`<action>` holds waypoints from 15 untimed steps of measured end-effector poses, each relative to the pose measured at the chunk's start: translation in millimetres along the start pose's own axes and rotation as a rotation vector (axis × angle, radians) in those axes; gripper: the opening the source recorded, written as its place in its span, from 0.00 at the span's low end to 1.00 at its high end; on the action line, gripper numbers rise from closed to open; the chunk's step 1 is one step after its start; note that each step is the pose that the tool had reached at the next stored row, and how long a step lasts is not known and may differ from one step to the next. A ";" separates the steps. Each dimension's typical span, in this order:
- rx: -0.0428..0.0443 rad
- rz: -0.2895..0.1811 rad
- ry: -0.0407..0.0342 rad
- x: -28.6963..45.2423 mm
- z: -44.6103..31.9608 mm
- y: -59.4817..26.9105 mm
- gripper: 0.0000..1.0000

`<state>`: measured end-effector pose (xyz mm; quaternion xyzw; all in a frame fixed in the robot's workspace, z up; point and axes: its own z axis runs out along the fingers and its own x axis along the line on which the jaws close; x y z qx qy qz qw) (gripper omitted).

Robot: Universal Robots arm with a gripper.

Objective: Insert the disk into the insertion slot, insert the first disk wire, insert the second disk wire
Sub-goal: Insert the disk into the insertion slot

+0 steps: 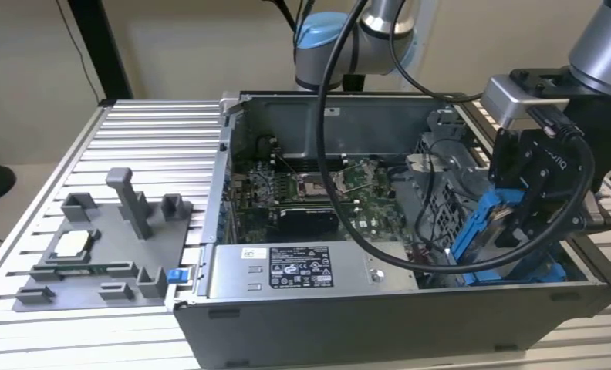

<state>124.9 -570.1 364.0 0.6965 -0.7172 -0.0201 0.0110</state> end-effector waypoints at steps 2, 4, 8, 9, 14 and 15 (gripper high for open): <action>-0.0001 0.000 -0.0002 0.0 0.3 0.0 1.00; 0.0000 0.000 0.0000 0.0 0.6 0.0 1.00; -0.0002 0.000 -0.0005 0.0 -3.0 0.1 1.00; -0.0004 0.000 -0.0009 -0.1 -6.5 0.3 1.00; -0.0023 0.000 -0.0010 -0.3 -25.7 1.2 1.00; -0.0025 0.000 -0.0009 -0.3 -28.9 1.3 1.00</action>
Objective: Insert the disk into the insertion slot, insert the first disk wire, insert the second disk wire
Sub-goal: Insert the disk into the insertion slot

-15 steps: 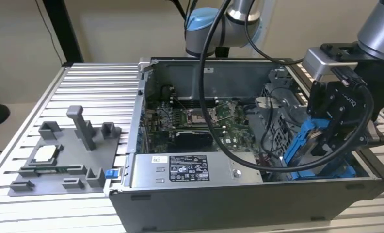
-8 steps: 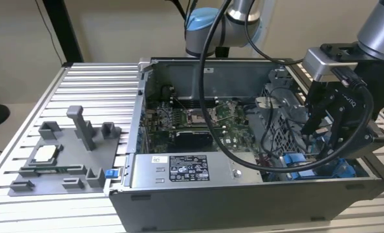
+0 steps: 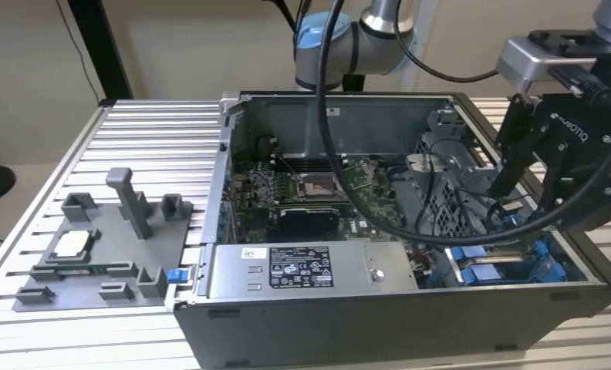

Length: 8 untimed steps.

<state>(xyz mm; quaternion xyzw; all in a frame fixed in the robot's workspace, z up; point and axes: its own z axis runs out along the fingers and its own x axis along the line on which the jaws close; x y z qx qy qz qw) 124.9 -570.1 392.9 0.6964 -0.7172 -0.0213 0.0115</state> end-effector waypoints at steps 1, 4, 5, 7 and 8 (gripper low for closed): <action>-0.0001 0.000 0.0001 -0.1 -1.4 0.0 1.00; 0.0008 -0.001 0.0000 -1.1 -1.4 -0.2 1.00; 0.0030 -0.006 0.0000 -1.1 -1.1 -0.3 1.00; 0.0128 -0.027 0.0008 -1.2 -0.3 -0.3 1.00; 0.0184 -0.037 0.0011 -1.2 0.0 -0.3 1.00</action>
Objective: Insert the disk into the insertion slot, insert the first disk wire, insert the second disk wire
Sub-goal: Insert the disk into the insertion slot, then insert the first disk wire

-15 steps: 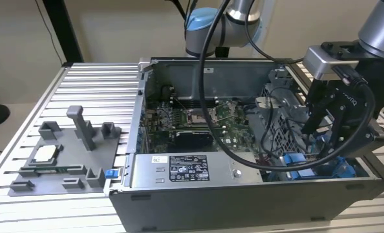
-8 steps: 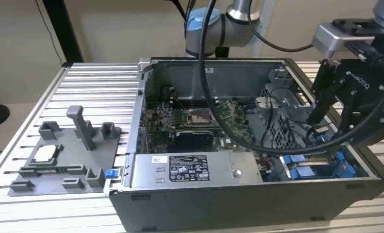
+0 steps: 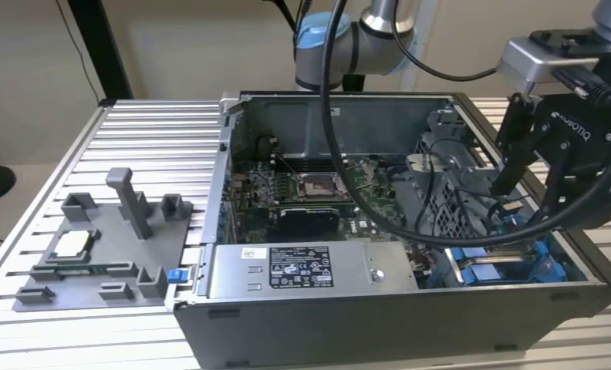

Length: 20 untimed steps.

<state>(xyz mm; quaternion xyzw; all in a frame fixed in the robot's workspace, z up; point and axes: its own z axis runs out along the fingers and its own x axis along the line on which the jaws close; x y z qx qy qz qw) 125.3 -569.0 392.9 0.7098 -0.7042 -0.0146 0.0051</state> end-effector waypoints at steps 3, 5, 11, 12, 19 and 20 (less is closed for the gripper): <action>0.0173 -0.026 0.0007 0.0 0.5 -0.1 1.00; 0.0239 -0.036 -0.0017 0.0 0.4 -0.7 1.00; 0.0305 -0.054 -0.0518 0.1 1.2 -2.4 1.00; 0.0305 -0.056 -0.0562 0.2 1.4 -2.7 1.00; 0.0291 -0.101 -0.0712 0.4 3.6 -4.6 1.00; 0.0290 -0.107 -0.0748 0.4 4.0 -4.7 1.00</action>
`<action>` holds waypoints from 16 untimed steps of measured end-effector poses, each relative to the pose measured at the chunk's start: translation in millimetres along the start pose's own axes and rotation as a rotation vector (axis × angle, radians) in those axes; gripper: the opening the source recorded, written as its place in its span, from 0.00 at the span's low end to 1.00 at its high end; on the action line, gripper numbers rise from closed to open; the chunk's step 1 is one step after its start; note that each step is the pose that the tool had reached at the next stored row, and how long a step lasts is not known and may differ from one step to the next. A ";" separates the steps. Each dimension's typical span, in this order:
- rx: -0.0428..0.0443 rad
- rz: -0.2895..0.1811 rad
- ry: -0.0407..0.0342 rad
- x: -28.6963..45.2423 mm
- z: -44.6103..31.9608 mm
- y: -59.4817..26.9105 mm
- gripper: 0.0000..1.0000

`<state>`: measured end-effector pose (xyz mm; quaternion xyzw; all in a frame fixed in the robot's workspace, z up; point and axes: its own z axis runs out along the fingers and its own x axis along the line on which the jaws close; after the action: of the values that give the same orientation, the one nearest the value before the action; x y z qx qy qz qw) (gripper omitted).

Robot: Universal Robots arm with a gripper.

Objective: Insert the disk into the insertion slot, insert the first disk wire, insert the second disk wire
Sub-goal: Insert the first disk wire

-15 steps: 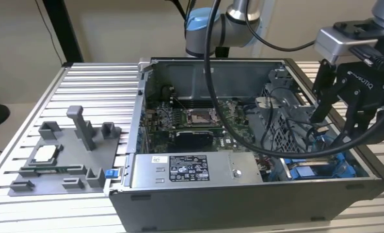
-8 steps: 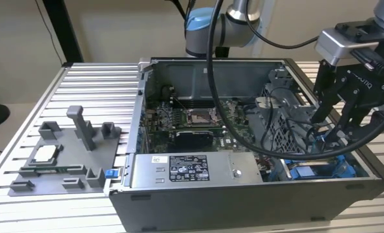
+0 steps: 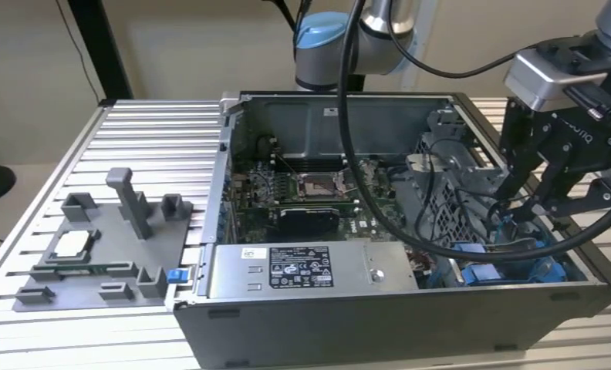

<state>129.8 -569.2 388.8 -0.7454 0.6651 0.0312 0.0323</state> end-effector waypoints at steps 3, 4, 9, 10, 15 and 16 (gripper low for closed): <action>0.0009 -0.010 -0.0156 0.2 1.4 -0.3 1.00; 0.0020 -0.011 -0.0260 0.2 1.6 -0.3 1.00; 0.0035 -0.015 -0.0415 2.7 1.4 -0.5 1.00; 0.0035 -0.016 -0.0427 3.7 1.3 -0.4 1.00; 0.0062 -0.021 -0.0496 7.7 1.0 -0.1 1.00; 0.0077 -0.022 -0.0534 7.8 1.3 0.0 1.00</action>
<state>130.8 -576.8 386.8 -0.7515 0.6558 0.0481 0.0533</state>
